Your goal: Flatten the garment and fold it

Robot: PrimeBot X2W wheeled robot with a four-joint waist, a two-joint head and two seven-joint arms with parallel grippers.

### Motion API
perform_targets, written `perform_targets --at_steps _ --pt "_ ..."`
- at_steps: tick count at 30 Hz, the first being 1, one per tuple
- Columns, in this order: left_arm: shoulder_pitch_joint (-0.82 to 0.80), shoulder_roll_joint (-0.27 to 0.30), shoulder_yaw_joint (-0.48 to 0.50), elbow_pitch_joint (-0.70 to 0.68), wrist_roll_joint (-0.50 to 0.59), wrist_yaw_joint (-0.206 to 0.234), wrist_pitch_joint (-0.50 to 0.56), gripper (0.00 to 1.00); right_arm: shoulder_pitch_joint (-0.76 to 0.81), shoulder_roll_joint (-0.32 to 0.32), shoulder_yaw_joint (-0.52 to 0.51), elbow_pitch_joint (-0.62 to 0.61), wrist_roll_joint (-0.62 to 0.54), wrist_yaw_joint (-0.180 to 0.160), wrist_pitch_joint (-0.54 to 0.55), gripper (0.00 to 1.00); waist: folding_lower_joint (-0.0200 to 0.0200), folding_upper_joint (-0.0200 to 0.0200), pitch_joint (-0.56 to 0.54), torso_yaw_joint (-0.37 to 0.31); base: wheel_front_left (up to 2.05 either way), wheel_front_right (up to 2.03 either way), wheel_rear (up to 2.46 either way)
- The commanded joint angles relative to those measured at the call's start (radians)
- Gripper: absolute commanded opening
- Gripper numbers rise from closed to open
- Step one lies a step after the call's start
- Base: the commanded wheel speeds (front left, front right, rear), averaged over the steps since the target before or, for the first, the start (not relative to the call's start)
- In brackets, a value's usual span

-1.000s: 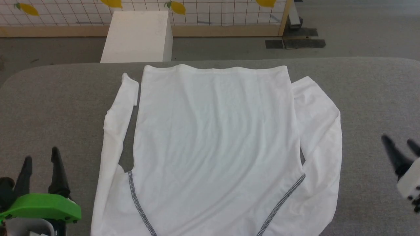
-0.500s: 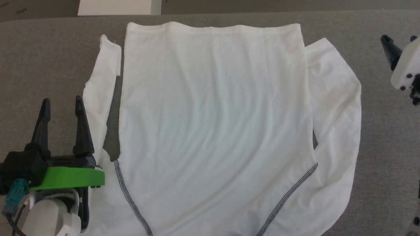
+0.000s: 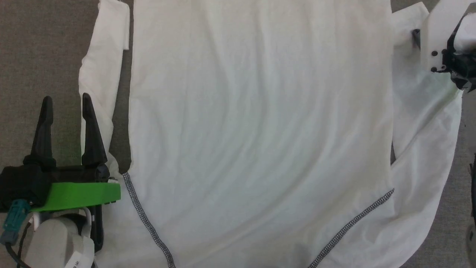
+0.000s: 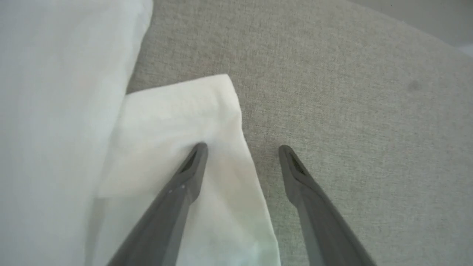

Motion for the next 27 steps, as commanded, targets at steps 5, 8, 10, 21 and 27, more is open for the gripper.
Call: perform_targets --at_steps 5,8,10,21,27 --pt "-0.013 -0.018 0.015 0.002 0.016 -0.01 -0.005 1.0 -0.007 -0.02 0.025 0.045 0.071 -0.001 0.095 0.0 -0.0002 0.0 0.006 0.014 0.0 0.0 0.0" --pt "-0.012 -0.031 0.02 0.013 0.019 -0.016 -0.005 1.0 0.001 -0.043 0.001 0.009 0.112 -0.001 0.062 0.0 -0.0002 0.0 -0.023 0.01 0.0 0.0 0.0" --pt "-0.013 -0.041 0.025 0.023 0.018 -0.02 -0.005 1.0 0.017 -0.057 -0.04 -0.023 0.154 -0.001 0.017 0.0 -0.0002 0.0 -0.049 0.009 0.0 0.0 0.0" --pt "0.029 -0.1 0.066 0.054 0.028 -0.043 -0.005 1.0 0.341 -0.155 -0.435 -0.246 0.31 -0.001 -0.062 0.0 -0.0002 0.0 -0.223 -0.008 0.0 0.0 0.0" --pt "0.072 -0.127 0.089 0.059 0.035 -0.055 -0.005 1.0 0.536 -0.143 -0.651 -0.343 0.346 -0.001 -0.074 0.0 -0.0002 0.0 -0.292 -0.02 0.0 0.0 0.0"
